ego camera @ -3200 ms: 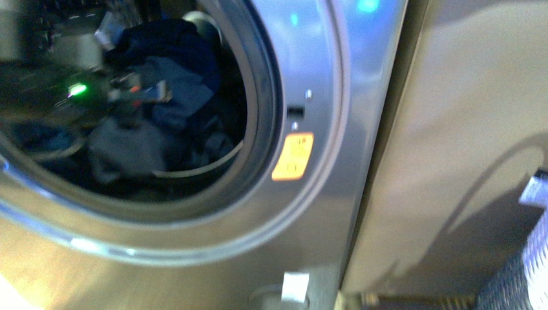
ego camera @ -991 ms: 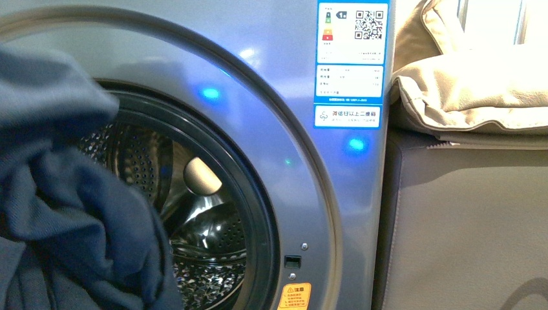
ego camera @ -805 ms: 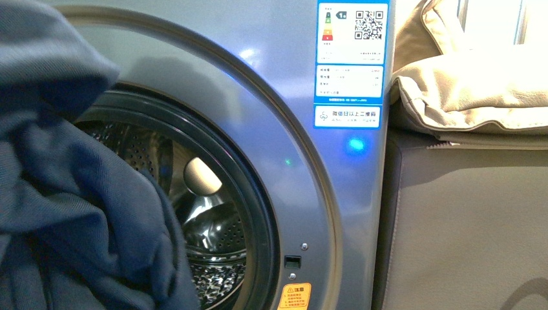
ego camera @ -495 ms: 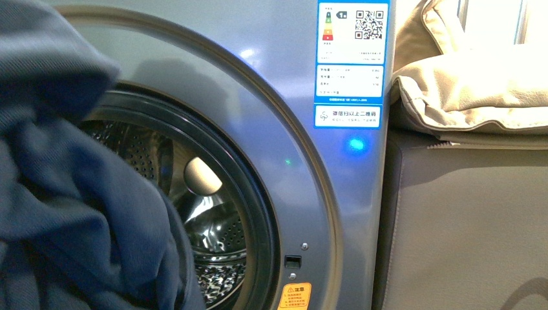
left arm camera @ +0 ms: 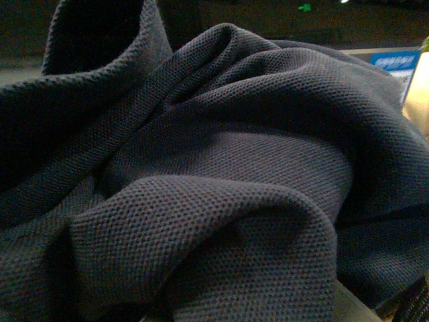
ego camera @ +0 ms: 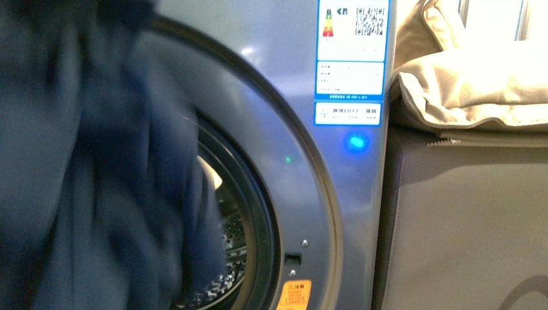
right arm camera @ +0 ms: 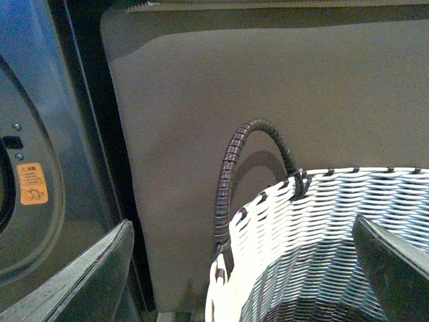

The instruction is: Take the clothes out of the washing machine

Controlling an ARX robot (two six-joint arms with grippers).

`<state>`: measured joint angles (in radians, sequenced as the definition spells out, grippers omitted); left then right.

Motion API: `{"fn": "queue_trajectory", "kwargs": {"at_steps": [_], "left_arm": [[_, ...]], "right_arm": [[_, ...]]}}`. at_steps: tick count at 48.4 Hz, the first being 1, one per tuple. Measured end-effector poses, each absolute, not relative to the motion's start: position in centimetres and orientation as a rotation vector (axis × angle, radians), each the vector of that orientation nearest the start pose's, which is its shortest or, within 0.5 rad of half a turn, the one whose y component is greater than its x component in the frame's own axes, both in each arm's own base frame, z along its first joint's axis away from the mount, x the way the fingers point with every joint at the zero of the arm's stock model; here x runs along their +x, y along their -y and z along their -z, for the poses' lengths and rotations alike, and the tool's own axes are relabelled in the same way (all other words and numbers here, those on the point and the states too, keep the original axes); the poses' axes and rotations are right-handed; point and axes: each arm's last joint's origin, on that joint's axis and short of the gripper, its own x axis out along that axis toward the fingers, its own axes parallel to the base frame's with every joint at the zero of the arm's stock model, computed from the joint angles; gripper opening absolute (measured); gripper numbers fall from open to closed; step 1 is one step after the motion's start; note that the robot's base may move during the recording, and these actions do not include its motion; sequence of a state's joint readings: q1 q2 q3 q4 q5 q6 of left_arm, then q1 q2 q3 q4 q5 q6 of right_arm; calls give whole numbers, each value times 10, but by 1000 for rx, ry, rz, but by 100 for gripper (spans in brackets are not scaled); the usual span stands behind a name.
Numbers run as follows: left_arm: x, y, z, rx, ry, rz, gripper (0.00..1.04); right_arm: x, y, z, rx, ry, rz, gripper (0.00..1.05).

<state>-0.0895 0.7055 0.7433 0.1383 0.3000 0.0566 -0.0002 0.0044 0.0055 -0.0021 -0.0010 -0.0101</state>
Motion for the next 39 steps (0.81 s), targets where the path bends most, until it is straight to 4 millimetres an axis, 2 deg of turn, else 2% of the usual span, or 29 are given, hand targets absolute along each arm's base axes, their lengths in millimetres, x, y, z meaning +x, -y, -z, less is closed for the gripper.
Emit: {"fn": "queue_trajectory", "kwargs": {"at_steps": [18, 31, 39], "left_arm": [[157, 58, -439, 183, 386, 645, 15], [168, 91, -470, 217, 424, 814, 15], [186, 109, -486, 224, 440, 872, 15]], "right_arm": [[98, 0, -165, -10, -1, -1, 97], [98, 0, -165, -10, -1, -1, 97], [98, 0, -165, -10, -1, -1, 97]]}}
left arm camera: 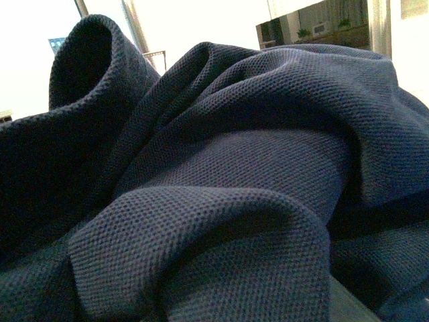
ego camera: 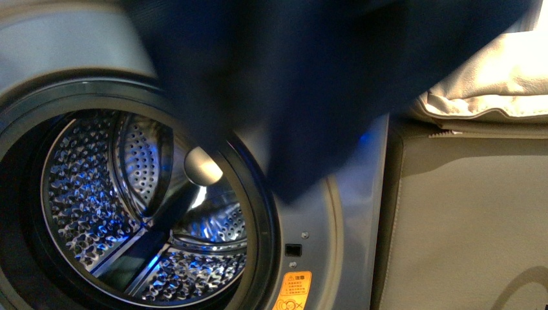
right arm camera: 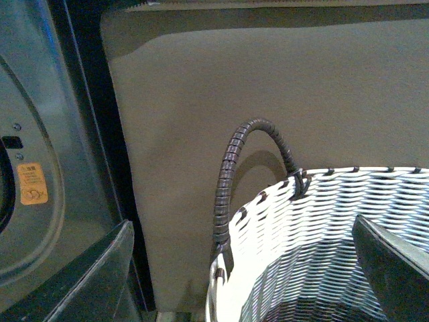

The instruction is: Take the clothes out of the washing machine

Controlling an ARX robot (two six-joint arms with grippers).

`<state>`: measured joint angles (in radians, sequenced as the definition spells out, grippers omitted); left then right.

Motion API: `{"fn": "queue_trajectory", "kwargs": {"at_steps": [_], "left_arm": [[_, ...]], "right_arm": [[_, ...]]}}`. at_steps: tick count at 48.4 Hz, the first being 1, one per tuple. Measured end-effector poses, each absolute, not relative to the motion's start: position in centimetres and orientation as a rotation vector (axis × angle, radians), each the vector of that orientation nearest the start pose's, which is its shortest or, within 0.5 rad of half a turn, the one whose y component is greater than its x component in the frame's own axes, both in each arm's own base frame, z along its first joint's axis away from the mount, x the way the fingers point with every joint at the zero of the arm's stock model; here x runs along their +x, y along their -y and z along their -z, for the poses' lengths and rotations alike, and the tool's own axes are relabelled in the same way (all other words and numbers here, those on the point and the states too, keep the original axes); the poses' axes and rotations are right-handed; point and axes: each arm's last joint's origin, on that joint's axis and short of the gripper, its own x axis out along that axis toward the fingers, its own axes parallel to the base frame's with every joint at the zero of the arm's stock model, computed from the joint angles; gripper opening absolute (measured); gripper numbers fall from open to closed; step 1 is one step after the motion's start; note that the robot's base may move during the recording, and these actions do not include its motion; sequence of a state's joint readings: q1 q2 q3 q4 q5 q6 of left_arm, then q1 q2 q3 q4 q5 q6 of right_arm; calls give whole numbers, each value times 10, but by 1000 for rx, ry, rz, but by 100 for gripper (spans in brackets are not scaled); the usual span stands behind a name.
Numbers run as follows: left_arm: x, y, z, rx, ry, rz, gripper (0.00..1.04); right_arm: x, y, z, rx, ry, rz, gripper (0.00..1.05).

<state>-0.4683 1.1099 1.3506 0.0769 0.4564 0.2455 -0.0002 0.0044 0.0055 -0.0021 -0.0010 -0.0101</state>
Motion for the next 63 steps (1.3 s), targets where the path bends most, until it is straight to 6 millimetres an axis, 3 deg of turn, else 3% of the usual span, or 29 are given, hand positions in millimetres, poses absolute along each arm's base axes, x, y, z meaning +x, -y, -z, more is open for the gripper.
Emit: {"fn": "queue_trajectory", "kwargs": {"at_steps": [16, 38, 42, 51, 63], "left_arm": [[227, 128, -523, 107, 435, 849, 15], [231, 129, -524, 66, 416, 851, 15], [231, 129, -524, 65, 415, 851, 15], [231, 129, -525, 64, 415, 850, 15], [231, 129, -525, 62, 415, 848, 15]], "right_arm": [[98, 0, -165, -10, -1, -1, 97], [98, 0, -165, -9, -1, -7, 97], [99, 1, -169, 109, 24, -178, 97], [99, 11, -195, 359, 42, -461, 97], [106, 21, -253, 357, 136, -597, 97]]}}
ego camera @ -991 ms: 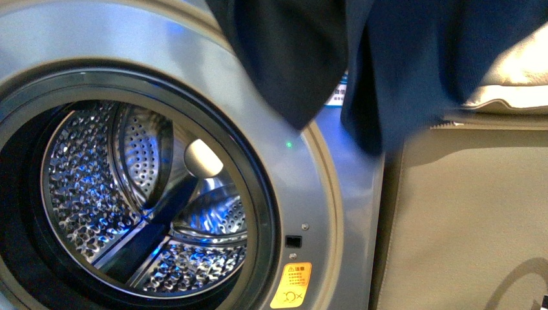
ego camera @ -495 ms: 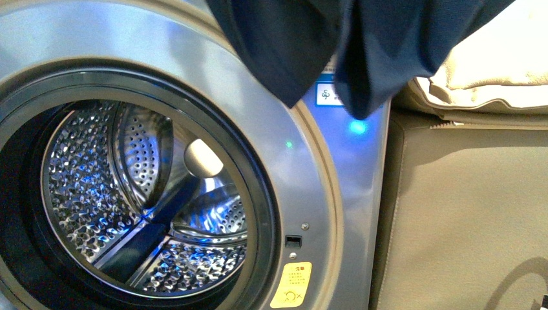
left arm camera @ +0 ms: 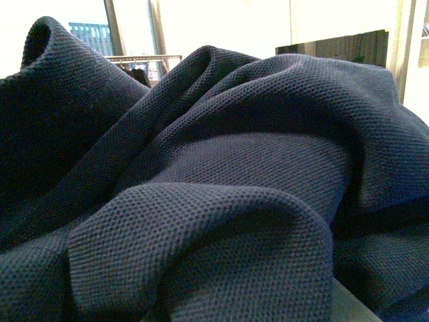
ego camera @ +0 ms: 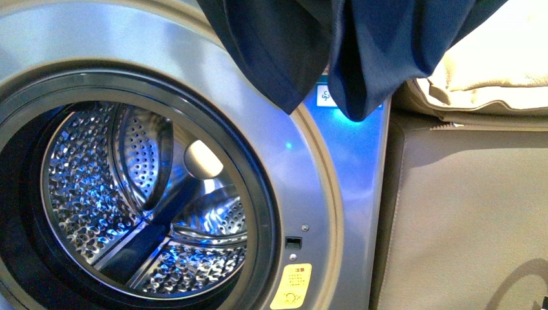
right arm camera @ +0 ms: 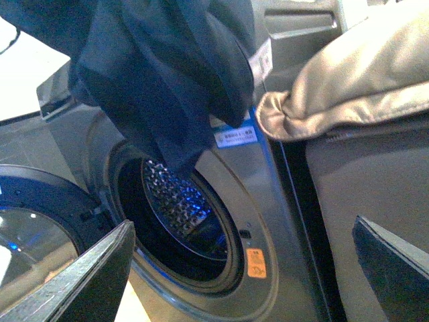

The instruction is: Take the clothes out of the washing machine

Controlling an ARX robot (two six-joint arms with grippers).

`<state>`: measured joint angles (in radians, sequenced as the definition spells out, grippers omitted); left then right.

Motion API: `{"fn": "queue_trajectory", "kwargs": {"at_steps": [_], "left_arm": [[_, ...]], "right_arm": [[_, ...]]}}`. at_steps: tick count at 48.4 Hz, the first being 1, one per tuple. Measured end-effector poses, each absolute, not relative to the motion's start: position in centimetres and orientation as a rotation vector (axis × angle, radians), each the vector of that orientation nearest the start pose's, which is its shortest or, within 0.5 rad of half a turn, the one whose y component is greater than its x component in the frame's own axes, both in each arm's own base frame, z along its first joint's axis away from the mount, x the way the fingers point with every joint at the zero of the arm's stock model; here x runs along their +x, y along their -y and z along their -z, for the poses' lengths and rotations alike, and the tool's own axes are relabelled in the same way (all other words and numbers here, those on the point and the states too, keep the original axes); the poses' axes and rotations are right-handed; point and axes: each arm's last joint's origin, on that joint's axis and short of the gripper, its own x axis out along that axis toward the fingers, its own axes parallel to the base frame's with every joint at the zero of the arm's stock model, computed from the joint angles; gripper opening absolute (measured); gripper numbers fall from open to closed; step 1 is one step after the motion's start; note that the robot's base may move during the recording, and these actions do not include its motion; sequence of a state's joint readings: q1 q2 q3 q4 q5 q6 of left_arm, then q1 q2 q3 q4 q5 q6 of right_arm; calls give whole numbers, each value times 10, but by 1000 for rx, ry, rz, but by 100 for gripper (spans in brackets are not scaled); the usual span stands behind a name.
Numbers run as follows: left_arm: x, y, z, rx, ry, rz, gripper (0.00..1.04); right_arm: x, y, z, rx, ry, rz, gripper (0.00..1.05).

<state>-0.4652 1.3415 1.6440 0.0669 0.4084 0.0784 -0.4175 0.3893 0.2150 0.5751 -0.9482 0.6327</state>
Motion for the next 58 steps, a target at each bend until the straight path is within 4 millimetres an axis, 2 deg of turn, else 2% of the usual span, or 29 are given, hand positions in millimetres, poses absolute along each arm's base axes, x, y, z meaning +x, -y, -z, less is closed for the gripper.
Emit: {"fn": "queue_trajectory", "kwargs": {"at_steps": [10, 14, 23, 47, 58], "left_arm": [[231, 129, -525, 62, 415, 849, 15], [231, 129, -525, 61, 415, 849, 15], [231, 129, -525, 61, 415, 849, 15], [231, 129, -525, 61, 415, 848, 15], [231, 129, -525, 61, 415, 848, 15]], "right_arm": [[125, 21, -300, 343, 176, -687, 97], [137, 12, -322, 317, 177, -737, 97], [161, -10, -349, 269, 161, -824, 97], [214, -57, -393, 289, 211, -1037, 97], [221, -70, -409, 330, 265, -1123, 97]]}}
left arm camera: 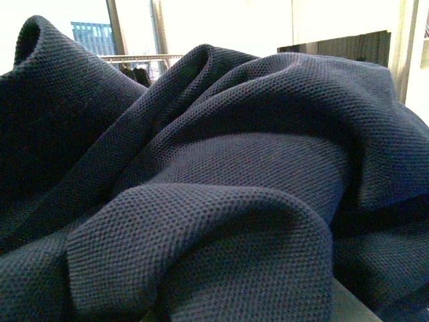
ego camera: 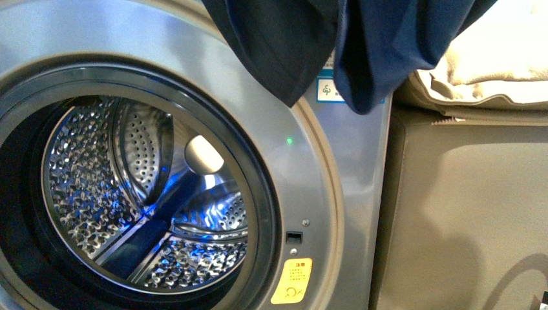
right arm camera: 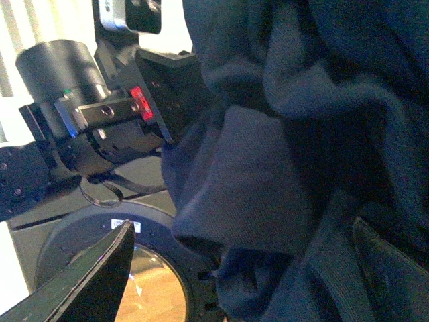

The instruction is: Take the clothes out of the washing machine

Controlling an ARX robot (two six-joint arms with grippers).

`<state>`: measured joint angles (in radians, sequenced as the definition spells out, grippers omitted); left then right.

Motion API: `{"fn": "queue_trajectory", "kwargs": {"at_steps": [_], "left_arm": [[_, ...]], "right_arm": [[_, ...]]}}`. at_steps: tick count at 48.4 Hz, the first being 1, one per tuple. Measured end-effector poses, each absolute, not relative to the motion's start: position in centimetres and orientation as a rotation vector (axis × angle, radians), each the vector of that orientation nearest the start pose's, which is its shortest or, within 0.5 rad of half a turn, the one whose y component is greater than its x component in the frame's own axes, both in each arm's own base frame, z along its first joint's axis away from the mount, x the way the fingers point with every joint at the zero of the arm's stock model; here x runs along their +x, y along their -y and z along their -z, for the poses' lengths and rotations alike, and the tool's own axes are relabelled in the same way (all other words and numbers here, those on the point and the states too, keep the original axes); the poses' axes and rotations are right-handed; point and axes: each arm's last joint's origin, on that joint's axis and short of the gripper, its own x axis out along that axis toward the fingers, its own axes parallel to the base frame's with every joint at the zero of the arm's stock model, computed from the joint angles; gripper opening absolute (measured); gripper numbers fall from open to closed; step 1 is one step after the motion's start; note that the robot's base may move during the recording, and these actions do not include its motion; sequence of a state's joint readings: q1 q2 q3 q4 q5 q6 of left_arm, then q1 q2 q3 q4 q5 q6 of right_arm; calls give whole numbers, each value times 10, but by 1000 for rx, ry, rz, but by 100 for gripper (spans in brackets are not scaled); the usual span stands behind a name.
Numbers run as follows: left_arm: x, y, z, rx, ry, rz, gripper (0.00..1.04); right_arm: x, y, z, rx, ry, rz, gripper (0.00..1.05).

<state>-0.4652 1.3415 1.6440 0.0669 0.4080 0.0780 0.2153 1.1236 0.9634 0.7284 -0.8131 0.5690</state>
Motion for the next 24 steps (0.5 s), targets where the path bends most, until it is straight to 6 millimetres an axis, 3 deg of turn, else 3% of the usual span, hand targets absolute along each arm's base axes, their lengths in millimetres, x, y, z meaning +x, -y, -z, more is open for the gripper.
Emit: {"fn": "queue_trajectory", "kwargs": {"at_steps": [13, 24], "left_arm": [[231, 129, -525, 61, 415, 847, 15], [231, 129, -525, 61, 414, 843, 15]], "right_arm": [[233, -98, -414, 406, 230, -1148, 97], [263, -115, -421, 421, 247, -1005, 97]]}}
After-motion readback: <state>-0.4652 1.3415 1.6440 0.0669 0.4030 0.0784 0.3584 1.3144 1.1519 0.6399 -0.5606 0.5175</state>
